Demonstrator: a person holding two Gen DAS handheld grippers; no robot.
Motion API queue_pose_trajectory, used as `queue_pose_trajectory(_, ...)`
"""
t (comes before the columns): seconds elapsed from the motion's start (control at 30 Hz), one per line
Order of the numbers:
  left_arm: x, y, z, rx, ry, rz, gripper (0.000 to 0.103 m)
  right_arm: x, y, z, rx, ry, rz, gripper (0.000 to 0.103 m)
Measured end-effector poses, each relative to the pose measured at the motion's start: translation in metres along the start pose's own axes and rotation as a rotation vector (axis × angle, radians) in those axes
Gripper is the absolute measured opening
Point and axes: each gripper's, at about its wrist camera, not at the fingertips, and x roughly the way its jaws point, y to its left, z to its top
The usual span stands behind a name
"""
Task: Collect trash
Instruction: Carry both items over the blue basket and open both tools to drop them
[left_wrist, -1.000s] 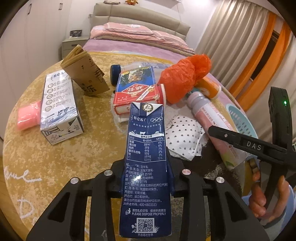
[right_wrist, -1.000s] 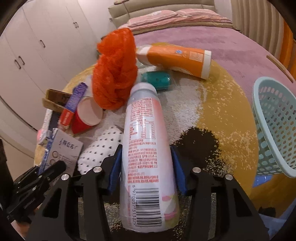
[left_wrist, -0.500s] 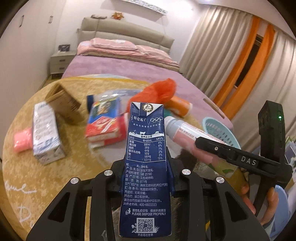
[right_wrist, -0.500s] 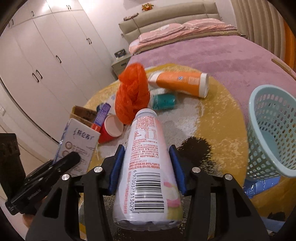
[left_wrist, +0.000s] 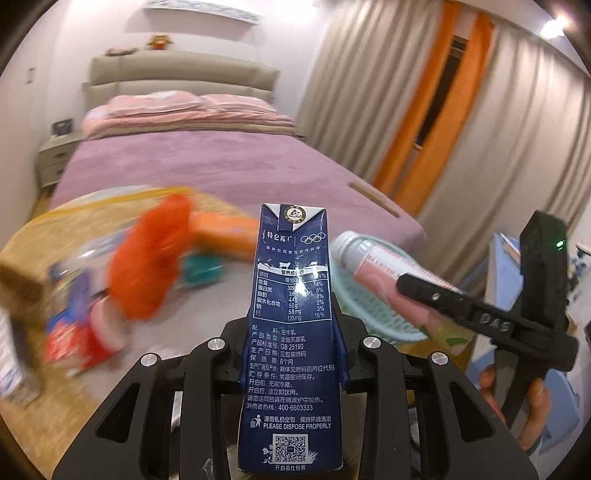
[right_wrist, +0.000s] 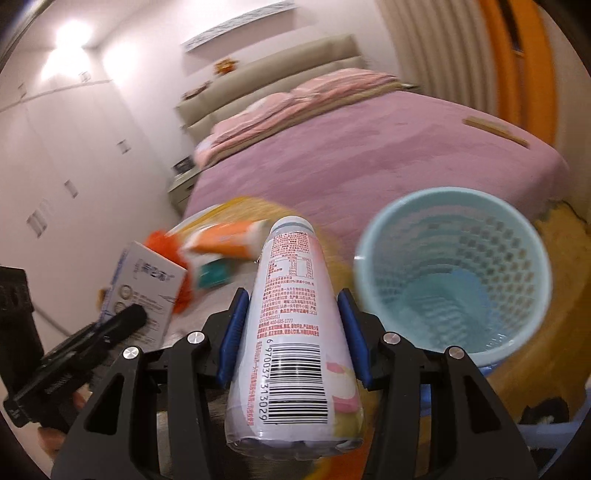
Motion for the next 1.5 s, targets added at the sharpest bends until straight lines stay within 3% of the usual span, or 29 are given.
queue_pose_trajectory(0.17, 0.051, -0.037, 0.023, 0.036, 0.048, -0.088, 0.032, 0.011, -0.055, 0.011, 0.063, 0.033, -0.094, 0.046)
queue_pose_trajectory(0.33, 0.114, -0.072, 0.035, 0.048, 0.139, -0.182, 0.032, 0.04, -0.104, 0.017, 0.079, 0.153, -0.137, 0.046)
queue_pose_trajectory(0.57, 0.182, -0.089, 0.033, 0.034, 0.229, -0.215, 0.032, 0.075, -0.128, 0.011, 0.081, 0.268, -0.179, 0.046)
queue_pose_trajectory(0.8, 0.213, -0.091, 0.028, 0.016, 0.272, -0.223, 0.032, 0.086, -0.152, 0.005, 0.142, 0.336, -0.155, 0.046)
queue_pose_trajectory(0.87, 0.216, -0.09, 0.025, 0.016, 0.282, -0.214, 0.042, 0.083, -0.154, 0.007, 0.154, 0.334, -0.147, 0.046)
queue_pose_trajectory(1.0, 0.22, -0.092, 0.017, 0.024, 0.302, -0.209, 0.049, 0.08, -0.156, 0.006, 0.152, 0.343, -0.149, 0.047)
queue_pose_trajectory(1.07, 0.217, -0.09, 0.015, 0.017, 0.301, -0.205, 0.06, 0.078, -0.161, 0.003, 0.167, 0.343, -0.136, 0.047)
queue_pose_trajectory(1.3, 0.184, -0.084, 0.014, 0.035, 0.26, -0.205, 0.062, 0.054, -0.153, -0.002, 0.181, 0.275, -0.125, 0.047)
queue_pose_trajectory(1.5, 0.129, -0.072, 0.013, 0.036, 0.172, -0.202, 0.065, 0.03, -0.108, 0.007, 0.105, 0.167, -0.076, 0.047)
